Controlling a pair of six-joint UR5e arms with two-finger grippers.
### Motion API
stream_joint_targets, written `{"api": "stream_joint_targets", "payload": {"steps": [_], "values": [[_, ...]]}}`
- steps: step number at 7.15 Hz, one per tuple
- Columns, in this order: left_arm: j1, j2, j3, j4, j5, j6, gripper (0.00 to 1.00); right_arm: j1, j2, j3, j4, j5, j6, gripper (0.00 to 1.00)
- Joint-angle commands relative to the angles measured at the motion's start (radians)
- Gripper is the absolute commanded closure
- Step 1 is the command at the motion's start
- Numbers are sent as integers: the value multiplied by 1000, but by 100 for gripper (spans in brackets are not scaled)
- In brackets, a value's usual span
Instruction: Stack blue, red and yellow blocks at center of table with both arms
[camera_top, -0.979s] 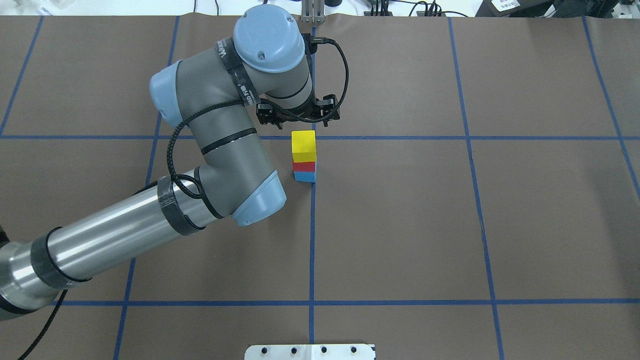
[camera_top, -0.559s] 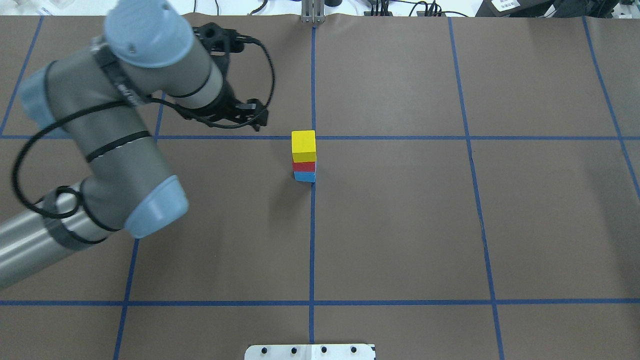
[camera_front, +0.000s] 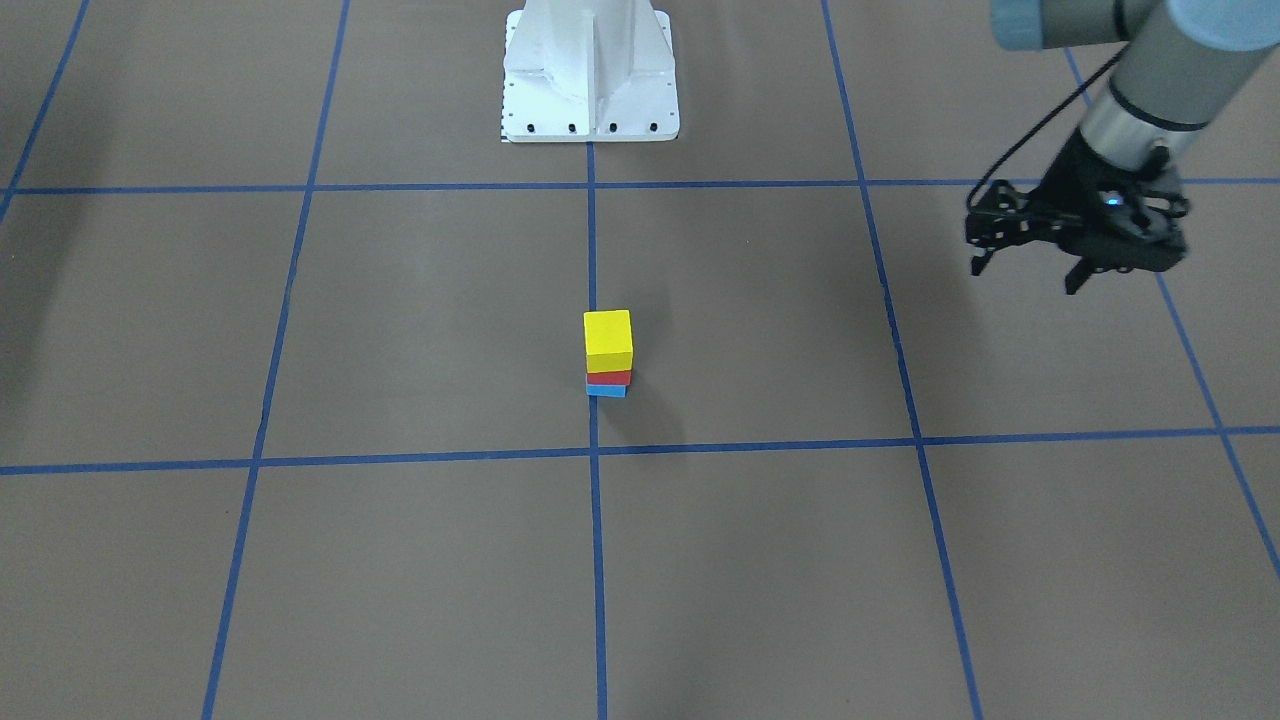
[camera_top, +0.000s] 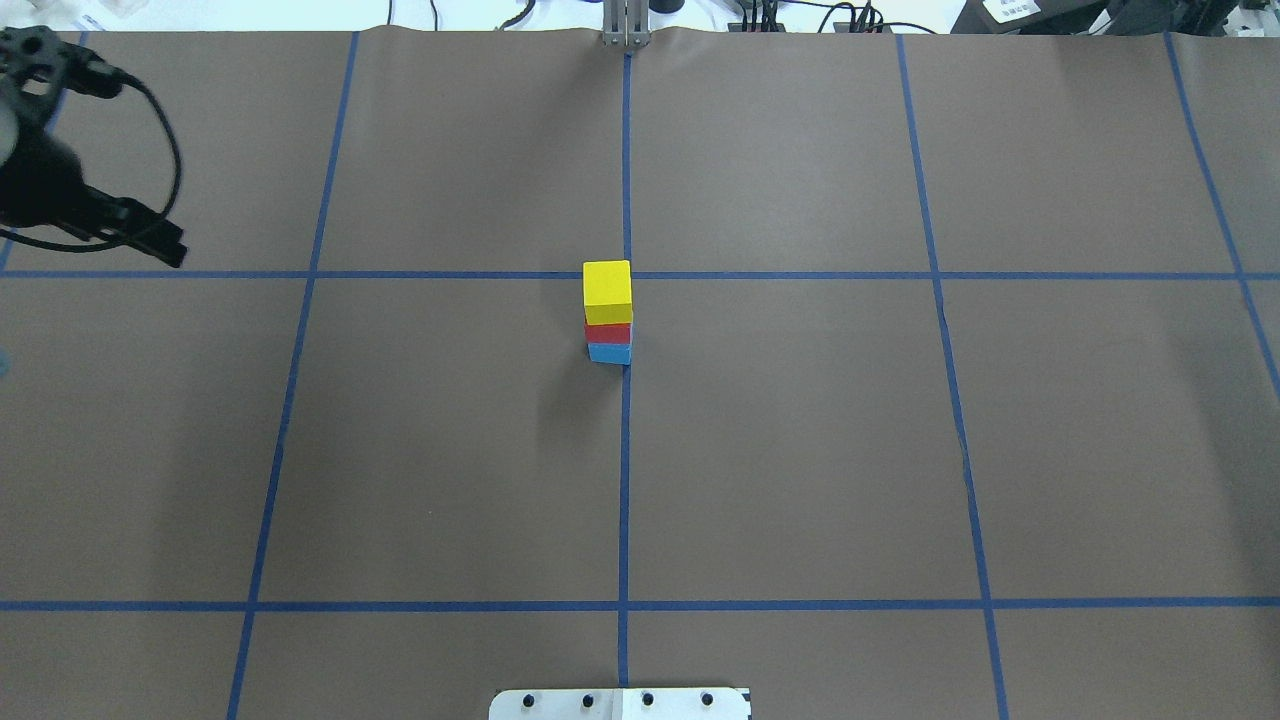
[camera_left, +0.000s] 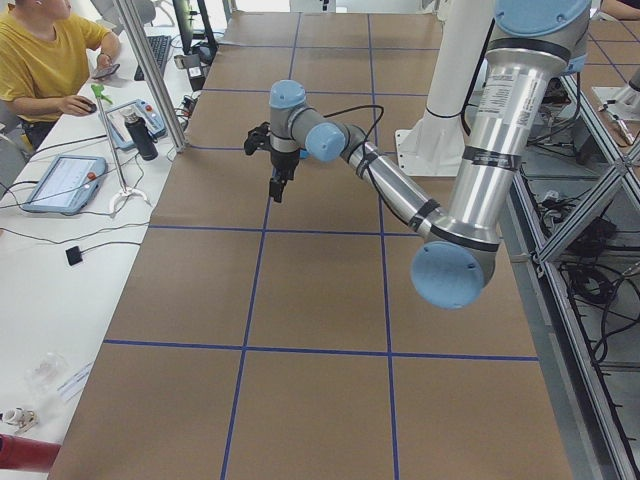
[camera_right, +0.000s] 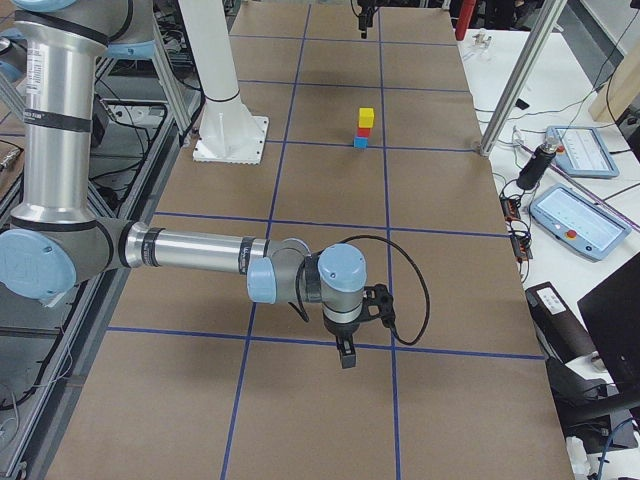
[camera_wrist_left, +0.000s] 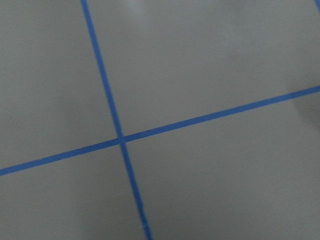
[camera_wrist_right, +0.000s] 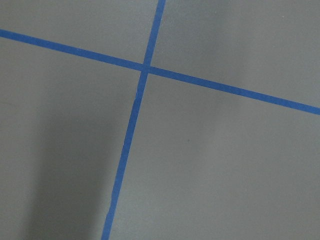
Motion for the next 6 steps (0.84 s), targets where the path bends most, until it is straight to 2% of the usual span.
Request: {"api": "stream_joint_targets", "payload": {"steps": [1, 2, 3, 4, 5, 6], "values": [[-172, 218, 44, -7, -6, 175, 0, 0, -3, 0, 0, 1, -3, 0], [-200, 227, 84, -5, -5, 181, 0, 0, -4, 0, 0, 1, -3, 0], [-297, 232, 136, -25, -14, 181, 0, 0, -4, 0, 0, 1, -5, 0], [-397, 255, 170, -42, -76, 186, 0, 0, -4, 1, 0, 1, -5, 0], [-478, 328, 170, -85, -232, 275, 0, 0, -4, 1, 0, 1, -5, 0], [-497, 377, 166, -129, -318, 334, 0, 0, -4, 1, 0, 1, -5, 0]]}}
